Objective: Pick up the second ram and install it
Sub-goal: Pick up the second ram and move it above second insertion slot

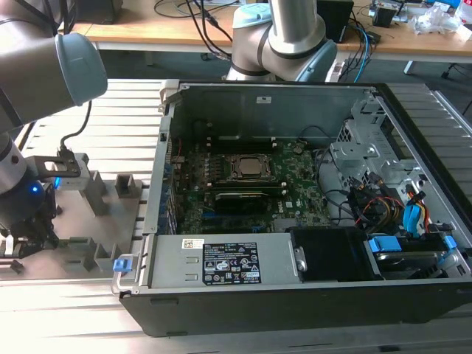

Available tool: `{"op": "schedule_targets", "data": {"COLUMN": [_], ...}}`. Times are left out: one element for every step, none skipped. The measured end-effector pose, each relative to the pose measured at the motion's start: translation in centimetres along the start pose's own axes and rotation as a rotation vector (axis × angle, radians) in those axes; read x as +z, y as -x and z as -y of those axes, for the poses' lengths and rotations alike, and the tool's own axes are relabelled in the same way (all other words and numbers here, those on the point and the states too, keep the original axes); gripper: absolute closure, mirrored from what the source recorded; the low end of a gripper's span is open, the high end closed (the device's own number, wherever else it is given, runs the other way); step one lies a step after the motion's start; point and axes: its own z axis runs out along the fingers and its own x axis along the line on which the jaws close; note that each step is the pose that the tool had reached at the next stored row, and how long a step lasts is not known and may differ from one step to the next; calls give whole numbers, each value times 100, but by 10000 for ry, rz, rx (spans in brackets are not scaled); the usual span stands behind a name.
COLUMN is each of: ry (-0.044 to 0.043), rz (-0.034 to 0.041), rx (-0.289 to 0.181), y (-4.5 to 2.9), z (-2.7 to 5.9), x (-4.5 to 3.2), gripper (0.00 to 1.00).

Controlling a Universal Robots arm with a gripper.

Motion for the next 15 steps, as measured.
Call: {"op": "schedule_targets", "data": {"ry": [0, 0, 0, 0, 0, 0, -4, -5, -2, -1, 0, -1, -1, 0, -1], "rz": [0, 1, 0, 1, 0, 1, 4, 5, 2, 2, 1, 1, 1, 1, 1], "rx": [0, 0, 0, 0, 0, 0, 0, 0, 0, 0, 0, 0, 0, 0, 0], "y": [0, 0, 0, 0, 0, 0, 1, 1, 1, 1, 1, 1, 1, 2, 2], "z": [0, 0, 0, 0, 0, 0, 1, 0, -1, -2, -3, -3, -4, -5, -6], "x": [0, 1, 1, 1, 1, 2, -3, -9, -19, -41, -69, -84, -99, -120, -135], "gripper": [86, 86, 86, 86, 86, 86, 86, 86, 86, 86, 86, 86, 86, 86, 86]}}
